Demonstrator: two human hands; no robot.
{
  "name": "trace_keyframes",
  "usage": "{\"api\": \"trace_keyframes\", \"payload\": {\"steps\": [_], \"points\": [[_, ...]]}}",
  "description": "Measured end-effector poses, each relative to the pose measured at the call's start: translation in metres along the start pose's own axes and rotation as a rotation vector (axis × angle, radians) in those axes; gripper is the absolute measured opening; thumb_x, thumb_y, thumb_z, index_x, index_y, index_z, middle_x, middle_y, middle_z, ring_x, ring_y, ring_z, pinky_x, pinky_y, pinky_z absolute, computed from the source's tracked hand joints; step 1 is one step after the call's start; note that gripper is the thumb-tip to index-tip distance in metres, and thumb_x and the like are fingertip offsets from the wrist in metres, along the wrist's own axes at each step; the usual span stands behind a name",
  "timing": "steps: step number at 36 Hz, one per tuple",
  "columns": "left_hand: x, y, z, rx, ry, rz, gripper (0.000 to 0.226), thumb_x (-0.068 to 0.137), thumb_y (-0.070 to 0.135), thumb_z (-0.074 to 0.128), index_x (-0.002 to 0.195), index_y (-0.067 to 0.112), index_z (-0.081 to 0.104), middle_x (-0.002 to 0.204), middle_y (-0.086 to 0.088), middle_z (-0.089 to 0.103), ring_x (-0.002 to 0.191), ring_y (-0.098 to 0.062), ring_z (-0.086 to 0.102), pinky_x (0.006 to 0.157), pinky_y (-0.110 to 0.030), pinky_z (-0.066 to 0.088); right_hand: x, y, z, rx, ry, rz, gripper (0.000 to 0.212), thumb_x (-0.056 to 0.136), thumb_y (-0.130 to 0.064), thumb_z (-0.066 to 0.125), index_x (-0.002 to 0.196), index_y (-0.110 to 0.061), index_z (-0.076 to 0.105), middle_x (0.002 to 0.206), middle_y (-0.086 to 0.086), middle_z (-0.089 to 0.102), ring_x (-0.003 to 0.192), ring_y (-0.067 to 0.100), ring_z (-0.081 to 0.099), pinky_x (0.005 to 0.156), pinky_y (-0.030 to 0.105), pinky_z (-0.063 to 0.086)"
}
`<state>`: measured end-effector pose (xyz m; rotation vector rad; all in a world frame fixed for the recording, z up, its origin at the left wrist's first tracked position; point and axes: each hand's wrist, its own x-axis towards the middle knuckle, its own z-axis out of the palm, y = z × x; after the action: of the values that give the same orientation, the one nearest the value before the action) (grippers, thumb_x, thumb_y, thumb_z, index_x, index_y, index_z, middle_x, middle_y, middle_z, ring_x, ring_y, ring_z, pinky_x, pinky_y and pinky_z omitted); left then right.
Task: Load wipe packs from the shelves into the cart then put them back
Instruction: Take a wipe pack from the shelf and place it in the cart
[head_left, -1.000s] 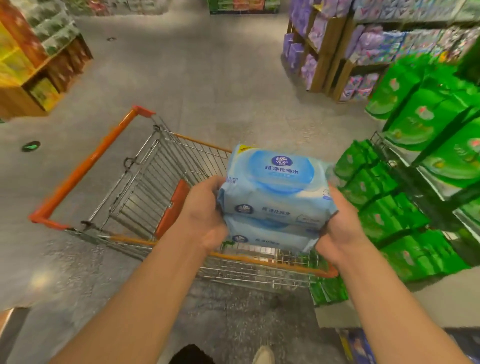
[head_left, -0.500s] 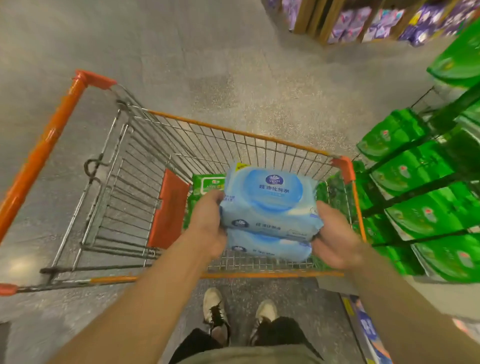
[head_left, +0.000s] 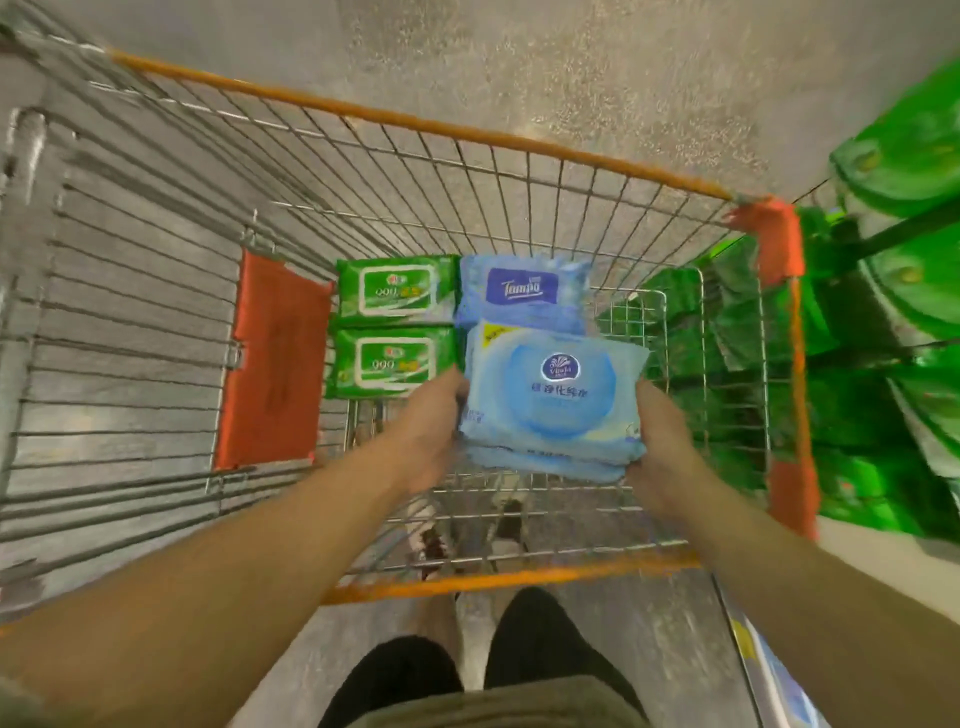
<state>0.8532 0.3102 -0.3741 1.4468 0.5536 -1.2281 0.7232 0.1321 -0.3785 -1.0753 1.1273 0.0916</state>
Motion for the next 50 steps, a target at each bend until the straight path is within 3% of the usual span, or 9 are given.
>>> {"api": "trace_keyframes", "payload": {"steps": [7,11,17,21,24,31,34,38,50], "points": [[0.049,-0.024,0.008,-0.054,0.068,-0.079,0.034,0.098,0.008,0.031,0.073,0.013,0.054,0.065,-0.003,0.068,0.073,-0.028,0.063,0.074,-0.037,0.05,0.065,0.034,-0.004,-0.015,-0.013,0.136,0.03,0.103,-0.02,0.044,0.087,-0.016,0.069,0.074,0.002,0.074,0.07,0.022,0.068,0.066,0.032,0.052],[0.071,-0.029,0.004,-0.099,0.113,-0.09,0.038,0.097,0.016,0.033,0.107,0.012,0.07,0.106,-0.013,0.076,0.099,-0.034,0.069,0.094,-0.044,0.054,0.089,0.043,0.003,-0.016,-0.025,0.153,0.029,0.103,-0.025,0.047,0.12,-0.011,0.066,0.106,0.012,0.076,0.101,0.034,0.073,0.086,0.052,0.059],[0.09,-0.018,0.012,0.017,0.249,0.0,0.026,0.085,0.036,0.052,0.089,0.018,0.07,0.086,0.001,0.077,0.082,-0.021,0.069,0.08,-0.035,0.052,0.125,0.039,0.016,-0.057,0.012,0.082,0.032,0.099,-0.013,0.045,0.122,-0.013,0.067,0.102,0.007,0.077,0.092,0.024,0.075,0.078,0.04,0.06],[0.093,-0.023,0.017,0.264,0.299,-0.008,0.03,0.103,0.022,0.044,0.122,0.007,0.061,0.108,-0.003,0.056,0.098,-0.022,0.053,0.085,-0.032,0.047,0.131,0.045,0.019,-0.151,0.022,0.087,0.032,0.102,-0.019,0.044,0.124,-0.009,0.064,0.115,0.014,0.073,0.109,0.03,0.069,0.089,0.042,0.057],[0.096,-0.034,0.022,0.173,0.461,-0.096,0.013,0.101,0.02,0.055,0.093,0.011,0.06,0.084,0.0,0.055,0.083,-0.024,0.053,0.071,-0.027,0.045,0.126,0.047,0.017,-0.187,-0.047,0.107,0.038,0.104,-0.042,0.05,0.133,-0.02,0.059,0.126,0.001,0.069,0.113,0.019,0.069,0.098,0.04,0.055],[0.097,-0.045,0.028,-0.198,0.349,-0.369,0.094,0.079,0.064,0.076,0.152,0.015,0.043,0.161,-0.007,0.037,0.143,-0.032,0.039,0.11,-0.049,0.036,0.124,0.052,0.008,-0.385,-0.158,0.182,0.049,0.089,-0.037,0.075,0.131,-0.026,0.053,0.119,-0.012,0.067,0.099,0.009,0.066,0.067,0.026,0.047],[0.103,-0.049,0.03,-0.305,0.218,-0.317,0.045,0.099,0.047,0.06,0.13,0.014,0.059,0.126,-0.002,0.065,0.111,-0.021,0.061,0.097,-0.035,0.047,0.13,0.06,0.006,-0.384,-0.129,0.207,0.063,0.082,-0.04,0.082,0.135,-0.026,0.052,0.122,-0.011,0.066,0.107,0.016,0.066,0.067,0.027,0.046],[0.111,-0.048,0.036,-0.448,0.158,-0.226,0.046,0.104,0.042,0.052,0.135,0.009,0.061,0.098,-0.006,0.077,0.085,-0.018,0.072,0.069,-0.03,0.059,0.137,0.075,0.011,-0.225,-0.112,0.217,0.061,0.079,-0.033,0.085,0.134,-0.025,0.059,0.124,-0.004,0.071,0.113,0.02,0.068,0.094,0.042,0.054],[0.122,-0.042,0.031,-0.356,0.166,-0.194,0.046,0.103,0.044,0.053,0.135,0.011,0.055,0.12,-0.008,0.07,0.111,-0.019,0.066,0.111,-0.033,0.043,0.14,0.052,0.023,-0.387,-0.04,0.196,0.039,0.088,-0.039,0.075,0.121,-0.02,0.066,0.102,-0.005,0.072,0.089,0.016,0.067,0.074,0.03,0.05]]}}
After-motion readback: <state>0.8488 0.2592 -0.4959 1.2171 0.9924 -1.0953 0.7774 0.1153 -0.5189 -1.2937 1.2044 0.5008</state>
